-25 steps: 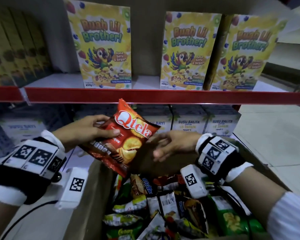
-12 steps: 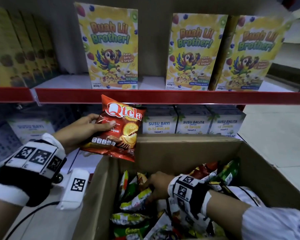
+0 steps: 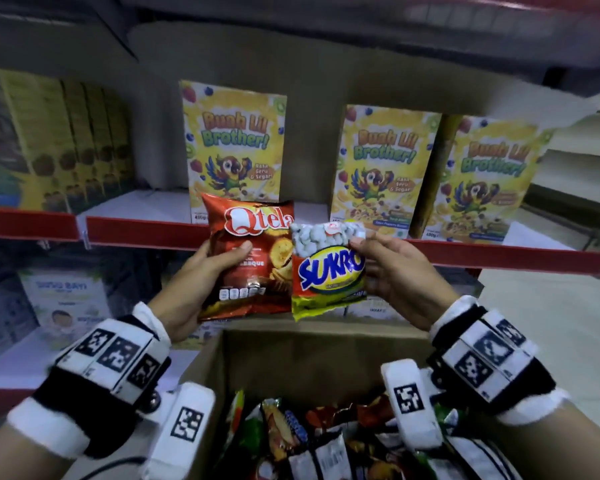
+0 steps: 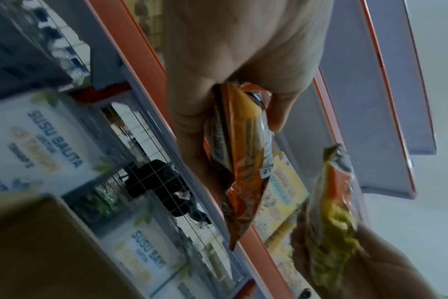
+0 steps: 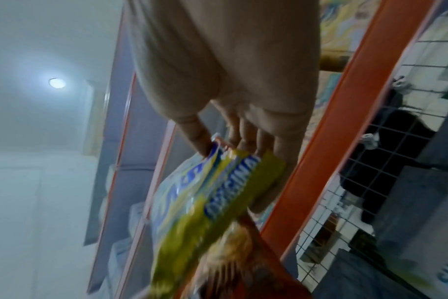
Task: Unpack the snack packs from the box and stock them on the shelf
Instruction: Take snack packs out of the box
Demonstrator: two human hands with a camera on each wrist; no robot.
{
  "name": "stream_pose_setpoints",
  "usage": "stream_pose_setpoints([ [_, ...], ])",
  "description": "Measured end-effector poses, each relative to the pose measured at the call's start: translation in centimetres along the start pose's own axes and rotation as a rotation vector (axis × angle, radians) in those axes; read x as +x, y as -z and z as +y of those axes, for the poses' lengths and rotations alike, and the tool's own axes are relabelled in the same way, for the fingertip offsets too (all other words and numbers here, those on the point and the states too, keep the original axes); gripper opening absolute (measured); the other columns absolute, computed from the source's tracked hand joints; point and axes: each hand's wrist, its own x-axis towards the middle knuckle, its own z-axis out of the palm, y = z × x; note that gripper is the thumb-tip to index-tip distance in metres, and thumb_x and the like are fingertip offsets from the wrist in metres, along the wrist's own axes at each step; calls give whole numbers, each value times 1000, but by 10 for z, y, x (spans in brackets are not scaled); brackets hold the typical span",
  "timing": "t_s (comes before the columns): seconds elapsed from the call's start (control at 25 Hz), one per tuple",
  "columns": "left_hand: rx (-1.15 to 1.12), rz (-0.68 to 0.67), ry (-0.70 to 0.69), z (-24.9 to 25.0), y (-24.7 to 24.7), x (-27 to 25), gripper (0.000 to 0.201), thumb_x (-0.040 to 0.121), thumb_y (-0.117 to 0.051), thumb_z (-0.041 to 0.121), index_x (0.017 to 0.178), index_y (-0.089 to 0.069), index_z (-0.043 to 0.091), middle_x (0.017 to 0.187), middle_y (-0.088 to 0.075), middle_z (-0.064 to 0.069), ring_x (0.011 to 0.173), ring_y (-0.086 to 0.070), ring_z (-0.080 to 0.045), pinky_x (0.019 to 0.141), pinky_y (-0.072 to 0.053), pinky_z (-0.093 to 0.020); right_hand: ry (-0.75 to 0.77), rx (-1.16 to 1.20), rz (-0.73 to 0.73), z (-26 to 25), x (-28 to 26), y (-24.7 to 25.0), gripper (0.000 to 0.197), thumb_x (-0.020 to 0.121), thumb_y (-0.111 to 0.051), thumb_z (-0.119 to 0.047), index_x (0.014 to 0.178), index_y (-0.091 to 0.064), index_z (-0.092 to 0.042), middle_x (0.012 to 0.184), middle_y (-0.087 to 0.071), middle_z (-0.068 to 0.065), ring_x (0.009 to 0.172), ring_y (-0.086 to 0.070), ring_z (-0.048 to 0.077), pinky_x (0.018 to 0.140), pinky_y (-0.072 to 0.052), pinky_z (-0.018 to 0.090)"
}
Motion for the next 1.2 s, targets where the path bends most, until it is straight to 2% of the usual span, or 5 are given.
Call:
stream_pose_setpoints([
  [0.28,-77,-157,-29,4,-45,-16,95,46,-85,58,128,-51,24,109,-73,-7,97,-71,-28,80,-58,-43,368,-565,380,5,-5,-29,24,98,-42,-35,93,-42,-11,71,-60,5,51,-53,4,44,-39,22],
  [0.48,27,-109,-76,-10,-44,-11,88,50,-90,31,128,-50,22,108,-73,-5,98,-71,-25,90,-54,-47,361,-474,286,8,-8,-28,27,97,-40,-43,91,-44,-16,73,-62,-1,59,-59,2,51,-48,26],
  [0.72,28,38,-122,-11,-12,2,79,56,-81,22,129,-51,15,109,-72,-9,94,-71,-24,76,-58,-37,-179,-434,19,58,4,-3,45,99,-30,-47,112,-52,-10,85,-64,9,54,-62,17,40,-45,24],
  [0.92,77,27,-73,-17,10,2,68,60,-77,18,124,-56,14,97,-76,-5,78,-74,-17,56,-57,-24,-547,-1296,-738,151,-25,25,57,90,-63,-29,141,-41,-15,142,-47,11,127,-47,27,105,-40,38],
  [1.2,112,-23,-24,-17,13,0,89,41,-88,30,123,-57,16,103,-75,-7,90,-73,-24,67,-59,-32,-267,-1400,-826,166,-43,20,44,87,-62,-17,130,-54,-9,134,-54,14,120,-52,29,101,-41,34],
])
